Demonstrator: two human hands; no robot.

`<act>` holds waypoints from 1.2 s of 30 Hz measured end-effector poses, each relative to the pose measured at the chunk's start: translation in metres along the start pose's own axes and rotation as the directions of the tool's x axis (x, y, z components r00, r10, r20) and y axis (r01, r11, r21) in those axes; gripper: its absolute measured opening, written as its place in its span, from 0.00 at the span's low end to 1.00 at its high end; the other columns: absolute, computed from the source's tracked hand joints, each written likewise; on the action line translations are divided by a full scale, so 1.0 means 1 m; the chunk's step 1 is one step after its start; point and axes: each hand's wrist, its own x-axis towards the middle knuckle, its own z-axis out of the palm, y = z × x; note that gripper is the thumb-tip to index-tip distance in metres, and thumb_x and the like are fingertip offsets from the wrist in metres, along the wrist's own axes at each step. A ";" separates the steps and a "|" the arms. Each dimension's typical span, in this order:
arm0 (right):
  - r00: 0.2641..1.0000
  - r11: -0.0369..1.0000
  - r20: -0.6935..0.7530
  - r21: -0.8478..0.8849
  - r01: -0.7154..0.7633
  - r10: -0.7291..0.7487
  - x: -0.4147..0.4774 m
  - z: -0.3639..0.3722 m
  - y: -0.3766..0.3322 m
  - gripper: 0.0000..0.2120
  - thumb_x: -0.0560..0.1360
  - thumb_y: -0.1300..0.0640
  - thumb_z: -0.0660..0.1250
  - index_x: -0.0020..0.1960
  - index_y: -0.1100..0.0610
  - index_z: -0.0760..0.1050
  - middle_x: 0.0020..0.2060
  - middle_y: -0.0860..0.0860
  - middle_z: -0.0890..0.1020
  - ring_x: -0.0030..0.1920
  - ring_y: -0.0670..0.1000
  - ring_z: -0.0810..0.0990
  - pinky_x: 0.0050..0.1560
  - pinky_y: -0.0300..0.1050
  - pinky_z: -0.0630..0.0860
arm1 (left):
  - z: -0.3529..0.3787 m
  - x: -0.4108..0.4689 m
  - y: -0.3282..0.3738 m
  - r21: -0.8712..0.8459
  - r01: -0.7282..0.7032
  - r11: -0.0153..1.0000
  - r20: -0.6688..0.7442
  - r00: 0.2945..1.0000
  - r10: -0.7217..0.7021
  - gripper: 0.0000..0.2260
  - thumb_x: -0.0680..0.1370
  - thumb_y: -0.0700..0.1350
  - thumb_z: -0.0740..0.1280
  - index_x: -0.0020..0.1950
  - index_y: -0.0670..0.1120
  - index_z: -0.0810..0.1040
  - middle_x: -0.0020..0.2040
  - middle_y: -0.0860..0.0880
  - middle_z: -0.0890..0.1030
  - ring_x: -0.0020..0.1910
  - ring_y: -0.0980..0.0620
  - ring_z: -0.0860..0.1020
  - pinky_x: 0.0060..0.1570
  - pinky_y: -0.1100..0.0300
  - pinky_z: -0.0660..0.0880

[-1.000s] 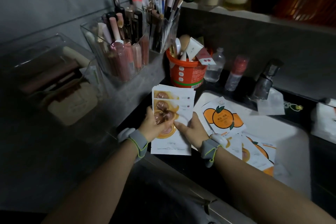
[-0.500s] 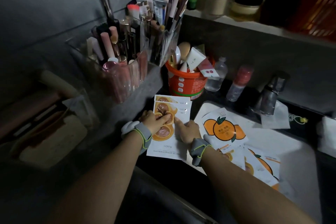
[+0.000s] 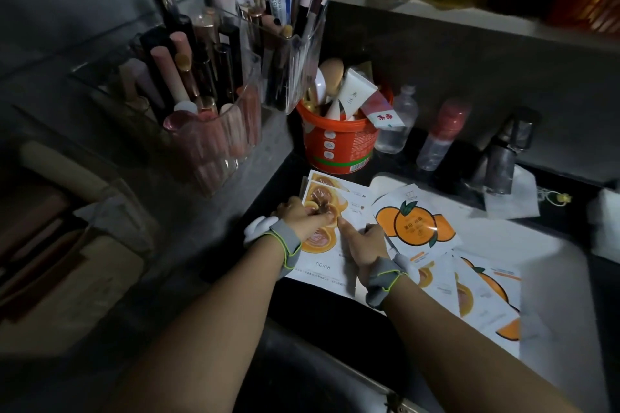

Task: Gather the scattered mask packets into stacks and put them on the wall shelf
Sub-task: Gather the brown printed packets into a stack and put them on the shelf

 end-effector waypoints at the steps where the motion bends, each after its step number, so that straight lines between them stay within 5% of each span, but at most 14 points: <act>1: 1.000 0.999 0.003 0.044 -0.015 0.015 0.000 -0.004 0.002 0.26 0.63 0.38 0.73 0.45 0.55 0.66 0.36 0.53 0.70 0.33 0.52 0.69 0.37 0.44 0.68 | 0.003 -0.002 0.002 -0.055 -0.006 0.998 0.019 1.000 0.007 0.34 0.69 0.58 0.72 0.66 0.39 0.65 0.67 0.39 0.68 0.66 0.39 0.69 0.64 0.52 0.69; 4: 0.996 0.980 0.053 0.178 -0.083 0.075 -0.001 -0.018 0.004 0.33 0.62 0.43 0.77 0.59 0.58 0.68 0.49 0.54 0.78 0.47 0.54 0.78 0.51 0.49 0.77 | 0.015 -0.007 0.007 -0.192 -0.035 0.981 0.059 0.997 0.047 0.34 0.70 0.52 0.73 0.67 0.39 0.60 0.67 0.40 0.68 0.66 0.41 0.70 0.60 0.55 0.70; 7: 0.990 0.955 0.131 0.283 -0.092 0.056 -0.008 -0.032 0.005 0.18 0.70 0.57 0.74 0.57 0.62 0.76 0.48 0.56 0.83 0.46 0.56 0.82 0.49 0.49 0.79 | 0.024 -0.011 0.007 -0.312 -0.067 0.948 0.089 0.991 0.099 0.39 0.70 0.46 0.74 0.71 0.44 0.53 0.69 0.42 0.68 0.65 0.44 0.72 0.60 0.56 0.71; 9: 0.987 0.945 0.147 0.311 -0.103 0.059 -0.014 -0.041 0.004 0.19 0.70 0.61 0.73 0.59 0.62 0.76 0.50 0.57 0.84 0.49 0.58 0.83 0.54 0.53 0.79 | 0.028 -0.015 0.010 -0.376 -0.053 0.925 0.122 0.987 0.106 0.46 0.68 0.45 0.75 0.76 0.47 0.47 0.72 0.42 0.64 0.69 0.43 0.68 0.67 0.52 0.68; 11: 0.991 0.935 0.129 0.347 -0.074 0.030 -0.016 -0.052 0.007 0.25 0.66 0.58 0.76 0.61 0.61 0.74 0.51 0.57 0.84 0.50 0.59 0.83 0.56 0.56 0.79 | 0.035 -0.020 0.016 -0.410 -0.066 0.910 0.138 0.981 0.134 0.47 0.62 0.50 0.78 0.75 0.46 0.56 0.70 0.43 0.68 0.68 0.42 0.70 0.67 0.47 0.69; 14: 0.990 0.929 0.127 0.370 0.012 -0.063 -0.024 -0.078 0.008 0.37 0.57 0.52 0.80 0.63 0.59 0.71 0.52 0.56 0.84 0.50 0.59 0.84 0.55 0.59 0.79 | 0.044 -0.031 0.030 -0.561 -0.074 0.825 0.184 0.960 0.212 0.22 0.63 0.43 0.78 0.53 0.42 0.77 0.52 0.39 0.81 0.51 0.42 0.81 0.56 0.47 0.78; 16: 0.982 0.925 0.121 0.368 0.093 -0.146 -0.033 -0.097 0.006 0.34 0.61 0.54 0.79 0.63 0.59 0.71 0.53 0.57 0.84 0.50 0.59 0.84 0.55 0.58 0.79 | 0.049 -0.042 0.045 -0.631 -0.065 0.773 0.213 0.944 0.252 0.16 0.67 0.35 0.75 0.53 0.40 0.77 0.47 0.40 0.81 0.46 0.43 0.81 0.50 0.52 0.78; 18: 0.974 0.919 0.079 0.354 0.173 -0.214 -0.039 -0.126 0.007 0.27 0.66 0.59 0.76 0.62 0.60 0.72 0.53 0.58 0.84 0.51 0.60 0.84 0.54 0.57 0.80 | 0.061 -0.058 0.063 -0.664 -0.090 0.742 0.219 0.926 0.308 0.23 0.66 0.35 0.76 0.58 0.40 0.73 0.50 0.41 0.81 0.49 0.44 0.81 0.53 0.52 0.78; 21: 0.965 0.916 -0.002 0.317 0.248 -0.261 -0.051 -0.159 0.006 0.31 0.64 0.54 0.78 0.62 0.60 0.71 0.53 0.58 0.83 0.53 0.59 0.83 0.56 0.60 0.79 | 0.081 -0.073 0.083 -0.673 -0.165 0.721 0.187 0.905 0.382 0.27 0.64 0.37 0.77 0.60 0.42 0.71 0.53 0.42 0.82 0.52 0.46 0.81 0.56 0.51 0.78; 25: 0.950 0.907 -0.145 0.285 0.309 -0.278 -0.075 -0.222 0.011 0.25 0.69 0.59 0.75 0.62 0.59 0.68 0.53 0.56 0.82 0.53 0.55 0.82 0.57 0.55 0.78 | 0.124 -0.101 0.124 -0.709 -0.220 0.670 0.223 0.832 0.509 0.18 0.67 0.34 0.75 0.54 0.43 0.76 0.47 0.43 0.84 0.47 0.47 0.83 0.48 0.56 0.80; 27: 0.935 0.910 -0.179 0.233 0.342 -0.305 -0.087 -0.259 0.010 0.23 0.69 0.59 0.75 0.61 0.58 0.70 0.52 0.54 0.83 0.52 0.53 0.83 0.55 0.51 0.80 | 0.150 -0.116 0.145 -0.783 -0.138 0.607 0.253 0.821 0.512 0.16 0.66 0.33 0.74 0.52 0.39 0.77 0.42 0.42 0.82 0.39 0.46 0.81 0.40 0.59 0.80; 30: 0.928 0.935 -0.154 0.060 0.351 -0.338 -0.098 -0.321 0.014 0.25 0.67 0.53 0.77 0.61 0.55 0.73 0.51 0.49 0.83 0.47 0.48 0.84 0.48 0.40 0.81 | 0.195 -0.139 0.169 -0.839 0.017 0.545 0.301 0.847 0.437 0.16 0.65 0.36 0.74 0.51 0.38 0.79 0.41 0.41 0.82 0.40 0.44 0.81 0.44 0.54 0.79; 33: 0.959 0.965 -0.167 0.086 0.247 -0.230 -0.107 -0.371 0.030 0.45 0.57 0.40 0.77 0.69 0.53 0.68 0.58 0.51 0.80 0.53 0.49 0.82 0.56 0.49 0.80 | 0.230 -0.161 0.183 -0.855 0.134 0.502 0.318 0.899 0.301 0.12 0.71 0.36 0.72 0.53 0.39 0.78 0.45 0.41 0.83 0.42 0.44 0.81 0.42 0.55 0.80; 36: 0.965 0.932 -0.212 0.294 0.212 -0.153 -0.122 -0.399 0.051 0.50 0.54 0.37 0.76 0.71 0.48 0.63 0.65 0.52 0.74 0.61 0.52 0.78 0.62 0.56 0.75 | 0.263 -0.179 0.195 -0.875 0.174 0.452 0.309 0.919 0.244 0.17 0.71 0.39 0.73 0.59 0.39 0.77 0.51 0.40 0.82 0.44 0.43 0.82 0.41 0.54 0.81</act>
